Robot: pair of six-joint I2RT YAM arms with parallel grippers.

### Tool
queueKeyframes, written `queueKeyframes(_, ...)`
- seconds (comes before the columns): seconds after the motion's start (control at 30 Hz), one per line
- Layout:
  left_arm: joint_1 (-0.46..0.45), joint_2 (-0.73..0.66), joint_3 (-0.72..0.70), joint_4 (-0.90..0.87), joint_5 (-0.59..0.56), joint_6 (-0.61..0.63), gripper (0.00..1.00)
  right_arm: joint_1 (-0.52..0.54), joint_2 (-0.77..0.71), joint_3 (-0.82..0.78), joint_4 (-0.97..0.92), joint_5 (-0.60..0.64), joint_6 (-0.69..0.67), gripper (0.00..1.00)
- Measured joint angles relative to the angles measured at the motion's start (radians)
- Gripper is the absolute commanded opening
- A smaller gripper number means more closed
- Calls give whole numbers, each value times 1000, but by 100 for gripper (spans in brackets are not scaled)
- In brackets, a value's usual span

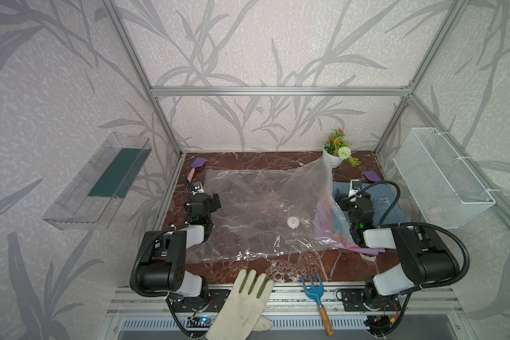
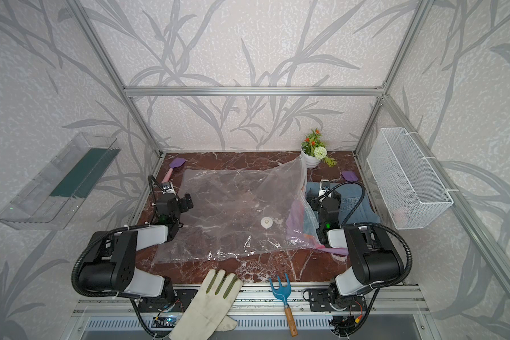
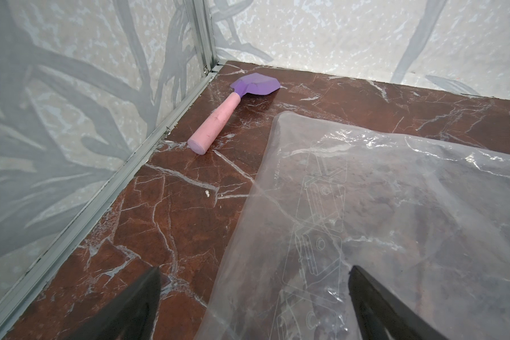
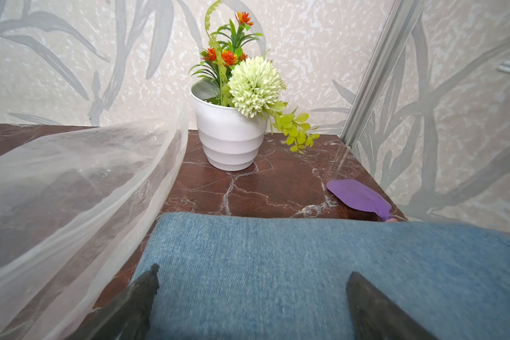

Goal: Take the trousers out of the vacuum bag
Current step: Reset both arms

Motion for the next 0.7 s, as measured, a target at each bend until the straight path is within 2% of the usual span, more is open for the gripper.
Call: queueKeyframes(0.7, 0, 0, 0, 0, 1, 0, 99, 0, 4, -3, 17, -8, -4, 99)
